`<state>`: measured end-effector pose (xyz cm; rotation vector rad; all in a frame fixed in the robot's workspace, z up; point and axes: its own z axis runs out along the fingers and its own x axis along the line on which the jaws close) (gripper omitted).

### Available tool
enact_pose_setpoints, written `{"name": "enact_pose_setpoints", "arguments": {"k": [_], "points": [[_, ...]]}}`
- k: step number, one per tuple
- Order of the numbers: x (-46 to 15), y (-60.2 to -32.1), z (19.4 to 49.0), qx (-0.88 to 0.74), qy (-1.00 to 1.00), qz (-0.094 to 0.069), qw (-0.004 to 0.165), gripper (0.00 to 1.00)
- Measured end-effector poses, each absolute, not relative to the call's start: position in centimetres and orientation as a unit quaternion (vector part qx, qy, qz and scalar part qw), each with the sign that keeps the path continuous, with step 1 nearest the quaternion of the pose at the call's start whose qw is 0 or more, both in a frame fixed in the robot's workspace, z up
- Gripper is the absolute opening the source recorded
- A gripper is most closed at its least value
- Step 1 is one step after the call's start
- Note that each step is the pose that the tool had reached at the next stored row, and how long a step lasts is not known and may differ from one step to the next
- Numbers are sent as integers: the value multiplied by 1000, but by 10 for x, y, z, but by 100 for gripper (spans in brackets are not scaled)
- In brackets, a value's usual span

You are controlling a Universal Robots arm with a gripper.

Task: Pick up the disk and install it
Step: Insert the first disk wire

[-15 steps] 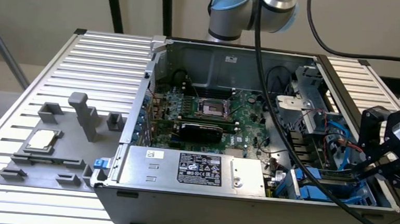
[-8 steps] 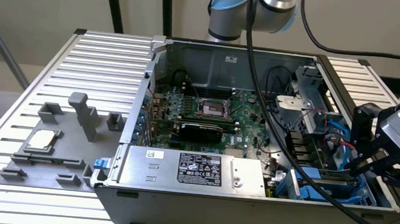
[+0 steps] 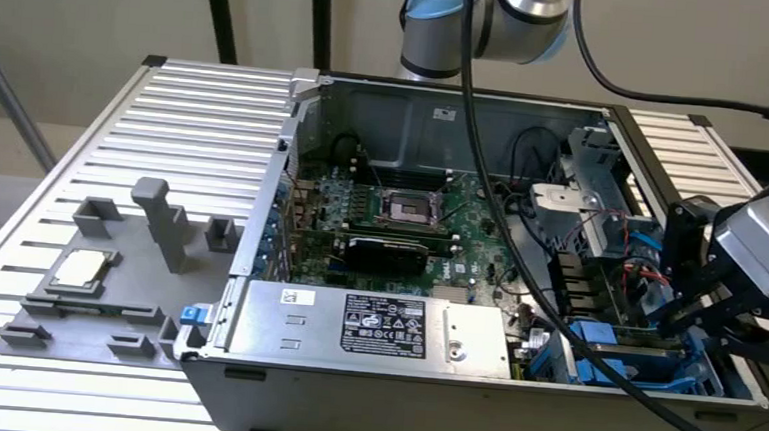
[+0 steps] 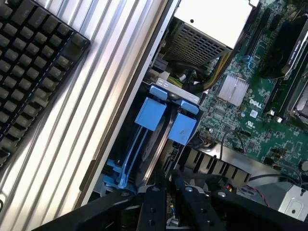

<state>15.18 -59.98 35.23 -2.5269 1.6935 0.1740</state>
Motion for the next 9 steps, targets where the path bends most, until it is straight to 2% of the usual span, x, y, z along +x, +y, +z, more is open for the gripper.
{"name": "enact_pose_setpoints", "arguments": {"k": [9], "points": [[152, -600, 344, -790, 609, 54, 50, 17]]}}
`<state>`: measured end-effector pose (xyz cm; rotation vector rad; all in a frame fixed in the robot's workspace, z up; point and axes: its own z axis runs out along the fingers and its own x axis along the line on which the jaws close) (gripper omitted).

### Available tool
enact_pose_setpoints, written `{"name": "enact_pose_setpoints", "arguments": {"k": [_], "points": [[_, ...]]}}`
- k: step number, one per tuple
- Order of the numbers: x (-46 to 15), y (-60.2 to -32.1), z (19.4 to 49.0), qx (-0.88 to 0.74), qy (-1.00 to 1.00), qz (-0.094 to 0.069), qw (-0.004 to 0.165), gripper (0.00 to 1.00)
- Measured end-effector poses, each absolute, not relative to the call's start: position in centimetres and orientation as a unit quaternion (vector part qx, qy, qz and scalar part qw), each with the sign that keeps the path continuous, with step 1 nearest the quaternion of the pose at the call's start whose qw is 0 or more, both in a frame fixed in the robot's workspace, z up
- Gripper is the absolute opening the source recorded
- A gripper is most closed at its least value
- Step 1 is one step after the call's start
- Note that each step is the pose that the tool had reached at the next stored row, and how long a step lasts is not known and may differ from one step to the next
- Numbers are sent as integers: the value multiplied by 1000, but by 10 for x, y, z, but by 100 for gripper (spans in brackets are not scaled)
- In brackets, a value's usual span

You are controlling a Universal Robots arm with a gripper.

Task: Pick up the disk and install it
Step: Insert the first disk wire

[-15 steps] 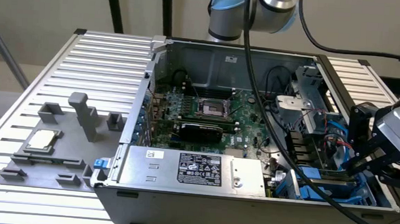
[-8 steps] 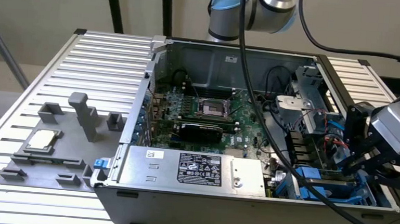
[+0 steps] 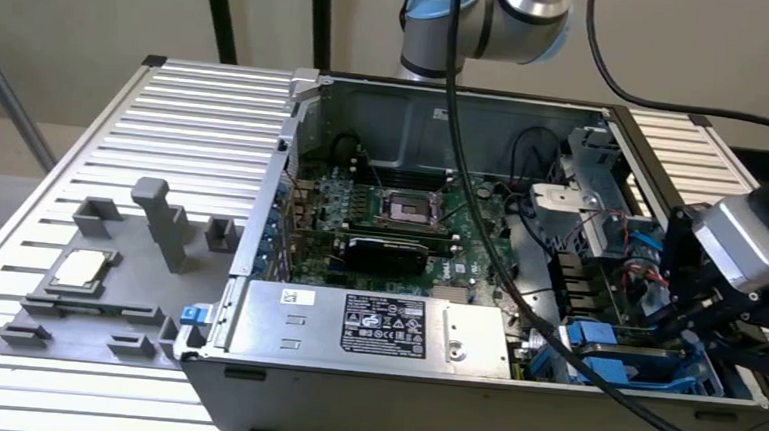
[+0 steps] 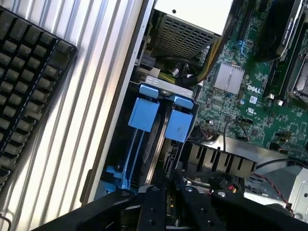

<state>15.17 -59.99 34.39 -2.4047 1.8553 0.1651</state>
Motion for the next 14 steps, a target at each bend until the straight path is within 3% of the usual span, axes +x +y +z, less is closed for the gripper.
{"name": "enact_pose_setpoints", "arguments": {"k": [14], "points": [[145, -600, 341, -768, 637, 47, 45, 17]]}}
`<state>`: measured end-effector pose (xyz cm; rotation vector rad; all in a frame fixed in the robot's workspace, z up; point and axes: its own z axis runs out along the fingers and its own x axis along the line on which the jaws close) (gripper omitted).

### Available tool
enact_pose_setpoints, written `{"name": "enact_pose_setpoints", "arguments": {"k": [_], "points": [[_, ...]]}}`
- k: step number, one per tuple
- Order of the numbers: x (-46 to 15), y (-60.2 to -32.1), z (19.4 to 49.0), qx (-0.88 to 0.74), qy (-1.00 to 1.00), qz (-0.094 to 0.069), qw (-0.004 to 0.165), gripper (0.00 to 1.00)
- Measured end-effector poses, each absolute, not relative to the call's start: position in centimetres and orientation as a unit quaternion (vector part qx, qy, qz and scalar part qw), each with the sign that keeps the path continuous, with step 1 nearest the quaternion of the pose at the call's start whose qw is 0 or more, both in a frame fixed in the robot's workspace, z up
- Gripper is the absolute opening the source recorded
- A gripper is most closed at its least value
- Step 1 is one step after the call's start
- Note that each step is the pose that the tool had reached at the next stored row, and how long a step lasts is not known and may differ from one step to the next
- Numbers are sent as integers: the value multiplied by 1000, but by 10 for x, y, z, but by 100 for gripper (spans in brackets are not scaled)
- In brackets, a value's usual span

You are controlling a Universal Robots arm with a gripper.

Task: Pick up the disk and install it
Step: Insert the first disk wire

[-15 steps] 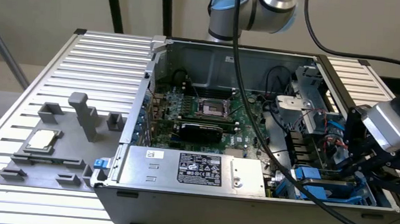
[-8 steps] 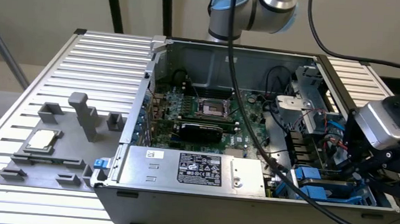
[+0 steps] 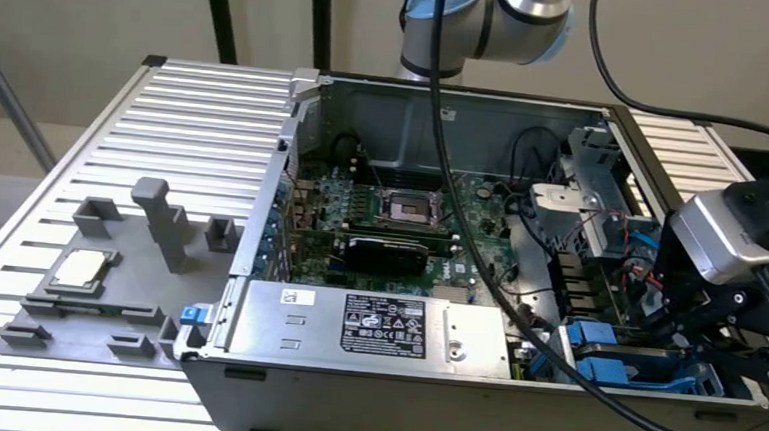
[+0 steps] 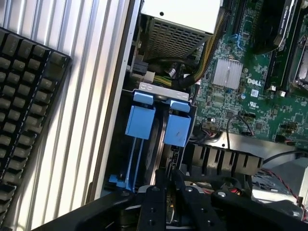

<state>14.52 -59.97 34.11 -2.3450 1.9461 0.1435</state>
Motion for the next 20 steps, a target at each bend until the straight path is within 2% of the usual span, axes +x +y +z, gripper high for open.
{"name": "enact_pose_setpoints", "arguments": {"k": [5, 14, 20], "points": [[144, -599, 341, -764, 642, 44, 44, 17], [143, -592, 341, -763, 644, 25, 44, 17], [139, -590, 341, -760, 649, 23, 45, 17]]}}
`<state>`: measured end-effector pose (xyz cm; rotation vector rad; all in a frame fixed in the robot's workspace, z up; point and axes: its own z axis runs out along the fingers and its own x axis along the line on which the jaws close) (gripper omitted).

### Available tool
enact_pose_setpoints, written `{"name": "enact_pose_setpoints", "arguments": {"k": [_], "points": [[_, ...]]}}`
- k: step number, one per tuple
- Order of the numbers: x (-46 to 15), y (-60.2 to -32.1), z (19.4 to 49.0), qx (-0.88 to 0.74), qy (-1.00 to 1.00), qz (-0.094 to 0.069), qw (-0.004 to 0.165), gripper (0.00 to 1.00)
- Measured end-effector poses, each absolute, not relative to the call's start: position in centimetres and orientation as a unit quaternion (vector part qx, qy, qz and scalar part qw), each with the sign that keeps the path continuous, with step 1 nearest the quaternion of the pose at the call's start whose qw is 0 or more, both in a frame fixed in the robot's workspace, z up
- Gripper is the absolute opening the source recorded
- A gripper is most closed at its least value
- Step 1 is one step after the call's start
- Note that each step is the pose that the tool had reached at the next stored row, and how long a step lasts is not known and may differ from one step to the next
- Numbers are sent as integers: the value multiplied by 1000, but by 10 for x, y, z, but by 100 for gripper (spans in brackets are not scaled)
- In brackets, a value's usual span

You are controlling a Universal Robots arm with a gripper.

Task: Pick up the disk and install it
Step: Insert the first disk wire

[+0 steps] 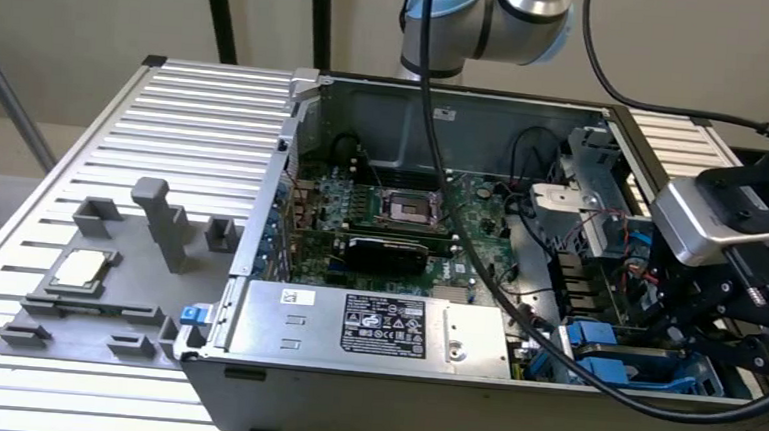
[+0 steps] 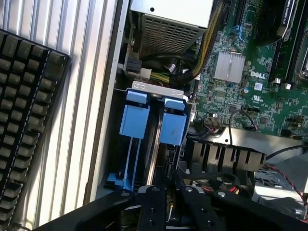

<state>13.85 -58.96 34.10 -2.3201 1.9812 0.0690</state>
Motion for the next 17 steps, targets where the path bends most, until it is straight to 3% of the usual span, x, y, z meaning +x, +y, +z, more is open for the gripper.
{"name": "enact_pose_setpoints", "arguments": {"k": [17], "points": [[136, -586, 339, -724, 688, 10, 50, 17]]}}
